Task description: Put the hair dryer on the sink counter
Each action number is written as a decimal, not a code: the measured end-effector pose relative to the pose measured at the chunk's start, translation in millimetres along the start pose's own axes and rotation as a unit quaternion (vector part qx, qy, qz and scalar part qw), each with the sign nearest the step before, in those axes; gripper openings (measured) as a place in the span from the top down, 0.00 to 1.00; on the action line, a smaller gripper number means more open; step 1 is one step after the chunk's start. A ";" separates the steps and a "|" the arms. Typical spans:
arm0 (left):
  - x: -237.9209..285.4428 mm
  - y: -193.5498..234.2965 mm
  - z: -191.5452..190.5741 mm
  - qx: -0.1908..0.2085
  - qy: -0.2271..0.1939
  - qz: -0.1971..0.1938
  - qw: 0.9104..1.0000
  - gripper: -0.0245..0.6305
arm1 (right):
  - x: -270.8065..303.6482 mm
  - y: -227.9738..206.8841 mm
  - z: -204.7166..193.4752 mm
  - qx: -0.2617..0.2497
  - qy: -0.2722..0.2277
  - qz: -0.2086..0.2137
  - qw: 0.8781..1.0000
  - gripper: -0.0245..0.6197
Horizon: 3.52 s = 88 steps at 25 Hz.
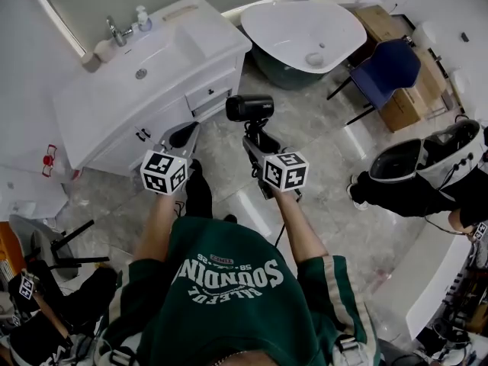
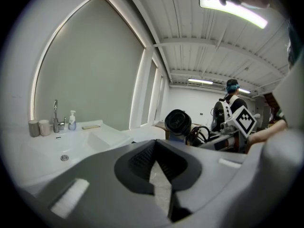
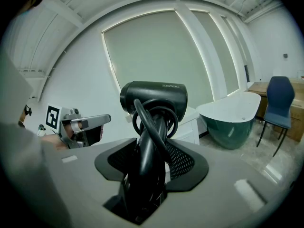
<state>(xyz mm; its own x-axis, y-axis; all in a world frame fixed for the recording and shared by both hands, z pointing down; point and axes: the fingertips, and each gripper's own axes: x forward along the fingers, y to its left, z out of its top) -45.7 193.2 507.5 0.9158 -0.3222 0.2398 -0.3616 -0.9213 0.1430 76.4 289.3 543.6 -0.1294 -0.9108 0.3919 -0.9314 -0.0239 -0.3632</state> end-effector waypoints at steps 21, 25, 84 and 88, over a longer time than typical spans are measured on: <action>119.0 207.0 54.8 -0.006 0.024 -0.051 0.998 0.89 | 224.7 -17.5 118.3 0.014 0.007 -0.020 1.000 0.67; 125.8 250.5 61.9 -0.012 0.024 -0.050 0.998 0.89 | 264.9 -9.1 132.1 0.013 0.011 -0.019 1.000 0.67; 224.4 471.7 77.8 -0.123 0.016 0.224 0.967 0.89 | 587.6 -156.4 216.4 -0.125 0.205 0.078 0.968 0.67; 223.7 477.5 77.8 -0.129 0.016 0.241 0.962 0.89 | 606.8 -171.4 207.2 -0.132 0.225 0.064 0.963 0.67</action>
<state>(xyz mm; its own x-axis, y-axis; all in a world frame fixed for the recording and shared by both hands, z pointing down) 0.1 -335.8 554.8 0.6258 -0.6883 0.3669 -0.7785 -0.5800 0.2400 228.0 -344.7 668.5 -0.3275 -0.6278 0.7061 -0.9446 0.2354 -0.2289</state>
